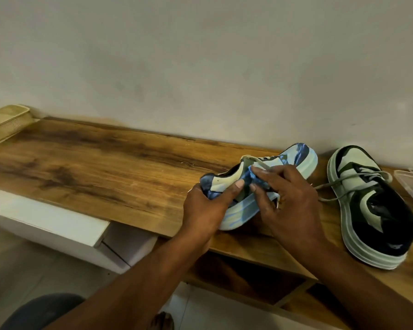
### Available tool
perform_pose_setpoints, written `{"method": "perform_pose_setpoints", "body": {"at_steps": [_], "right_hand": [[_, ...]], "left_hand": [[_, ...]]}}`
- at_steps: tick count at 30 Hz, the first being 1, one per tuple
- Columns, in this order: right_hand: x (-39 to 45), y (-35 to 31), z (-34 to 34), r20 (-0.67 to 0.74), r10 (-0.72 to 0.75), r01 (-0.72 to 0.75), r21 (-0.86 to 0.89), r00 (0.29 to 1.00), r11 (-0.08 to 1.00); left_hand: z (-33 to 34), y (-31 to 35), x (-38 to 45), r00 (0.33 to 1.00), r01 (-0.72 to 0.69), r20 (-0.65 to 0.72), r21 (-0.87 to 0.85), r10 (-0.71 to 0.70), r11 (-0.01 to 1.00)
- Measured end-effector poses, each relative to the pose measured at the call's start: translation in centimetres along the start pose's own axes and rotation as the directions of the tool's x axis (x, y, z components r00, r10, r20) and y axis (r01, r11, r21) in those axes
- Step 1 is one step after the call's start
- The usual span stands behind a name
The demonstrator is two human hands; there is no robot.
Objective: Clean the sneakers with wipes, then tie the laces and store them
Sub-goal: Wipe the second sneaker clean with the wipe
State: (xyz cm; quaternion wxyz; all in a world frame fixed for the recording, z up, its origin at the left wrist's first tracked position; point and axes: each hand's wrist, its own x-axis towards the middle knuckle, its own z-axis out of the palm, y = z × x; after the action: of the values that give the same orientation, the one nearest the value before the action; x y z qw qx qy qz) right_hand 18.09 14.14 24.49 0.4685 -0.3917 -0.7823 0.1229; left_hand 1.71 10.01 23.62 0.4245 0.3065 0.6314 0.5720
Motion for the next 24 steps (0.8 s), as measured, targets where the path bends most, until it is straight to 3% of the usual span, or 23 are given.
{"method": "perform_pose_setpoints", "body": {"at_steps": [3,5,7,9,12,15,20,24], "right_hand": [[0.1,-0.1,0.5,0.022,-0.015,0.014,0.012,1.0,1.0],[0.3,0.1,0.6,0.025,-0.01,0.009,0.025,1.0,1.0],[0.5,0.1,0.7,0.032,0.013,-0.014,0.042,0.999,0.999],[0.5,0.0,1.0,0.032,0.022,-0.023,0.04,0.999,0.999],[0.5,0.1,1.7,0.02,0.009,-0.009,0.009,1.0,1.0],[0.6,0.4,2.1,0.026,0.013,-0.013,0.0,1.0,1.0],[1.1,0.9,2.3,0.024,0.054,-0.053,-0.029,0.998,0.998],[1.1,1.2,1.7,0.029,0.052,-0.052,-0.022,0.998,0.998]], "left_hand": [[-0.4,0.3,0.3,0.994,-0.02,-0.104,0.163,0.038,0.986],[-0.5,0.4,-0.1,0.97,-0.133,-0.134,0.406,0.203,0.904],[-0.6,0.6,-1.1,0.897,-0.309,-0.059,0.623,0.437,0.718],[-0.7,0.7,-1.6,0.808,-0.449,0.093,0.737,0.582,0.506],[-1.5,0.1,-1.1,0.768,-0.515,0.277,0.802,0.577,0.301],[-2.1,-0.6,-0.1,0.763,-0.517,0.366,0.84,0.533,0.163],[-2.4,-1.2,1.1,0.753,-0.525,0.39,0.842,0.53,0.126],[-2.0,-0.9,0.9,0.757,-0.533,0.315,0.804,0.573,0.262]]}}
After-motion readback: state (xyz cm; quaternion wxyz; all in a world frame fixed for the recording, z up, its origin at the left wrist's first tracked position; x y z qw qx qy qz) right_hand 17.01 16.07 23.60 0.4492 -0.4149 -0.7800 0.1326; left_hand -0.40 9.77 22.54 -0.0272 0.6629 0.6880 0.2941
